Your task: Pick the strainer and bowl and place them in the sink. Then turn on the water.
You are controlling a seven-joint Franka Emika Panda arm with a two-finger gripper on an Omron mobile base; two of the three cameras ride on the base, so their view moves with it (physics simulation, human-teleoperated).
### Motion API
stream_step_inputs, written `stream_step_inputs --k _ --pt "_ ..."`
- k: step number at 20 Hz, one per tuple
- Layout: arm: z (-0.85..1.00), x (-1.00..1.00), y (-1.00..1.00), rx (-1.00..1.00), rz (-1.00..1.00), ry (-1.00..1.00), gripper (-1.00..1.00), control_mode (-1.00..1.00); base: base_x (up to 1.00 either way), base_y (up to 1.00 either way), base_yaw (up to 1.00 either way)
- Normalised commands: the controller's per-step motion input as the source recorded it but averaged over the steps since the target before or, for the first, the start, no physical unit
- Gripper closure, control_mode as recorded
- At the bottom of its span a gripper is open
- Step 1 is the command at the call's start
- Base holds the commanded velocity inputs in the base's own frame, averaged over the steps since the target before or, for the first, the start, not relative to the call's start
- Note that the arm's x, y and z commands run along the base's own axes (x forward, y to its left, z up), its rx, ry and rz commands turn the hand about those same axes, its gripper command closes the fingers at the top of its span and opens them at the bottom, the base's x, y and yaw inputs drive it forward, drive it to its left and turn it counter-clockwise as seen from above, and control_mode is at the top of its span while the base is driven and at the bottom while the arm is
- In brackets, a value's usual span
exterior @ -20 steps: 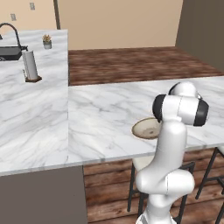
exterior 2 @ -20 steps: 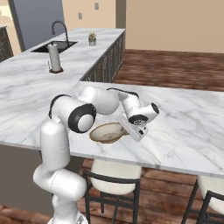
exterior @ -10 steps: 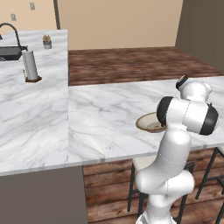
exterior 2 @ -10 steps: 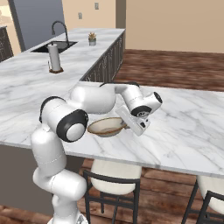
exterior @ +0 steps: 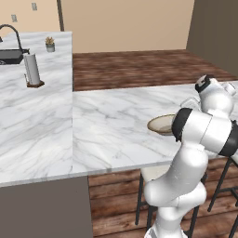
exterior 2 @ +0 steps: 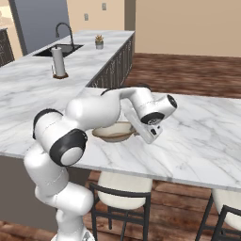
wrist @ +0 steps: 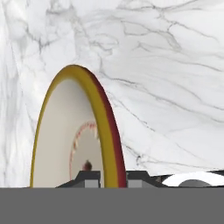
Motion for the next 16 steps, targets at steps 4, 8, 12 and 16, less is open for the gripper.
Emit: stream_step_inputs --k 4,8,12,16 --pt "0.29 -0.59 0.0 0.0 -0.09 -0.08 1.0 -1.0 0.0 0.0 0.0" --pt "0.31 -0.54 0.0 0.0 -0.1 -0.08 1.0 -1.0 0.0 0.0 0.0" --pt "0.39 -0.47 0.0 0.0 -0.12 -0.07 1.0 -1.0 0.0 0.0 0.0" --pt "0.34 -0.35 0.0 0.0 -0.12 -0.08 1.0 -1.0 0.0 0.0 0.0"
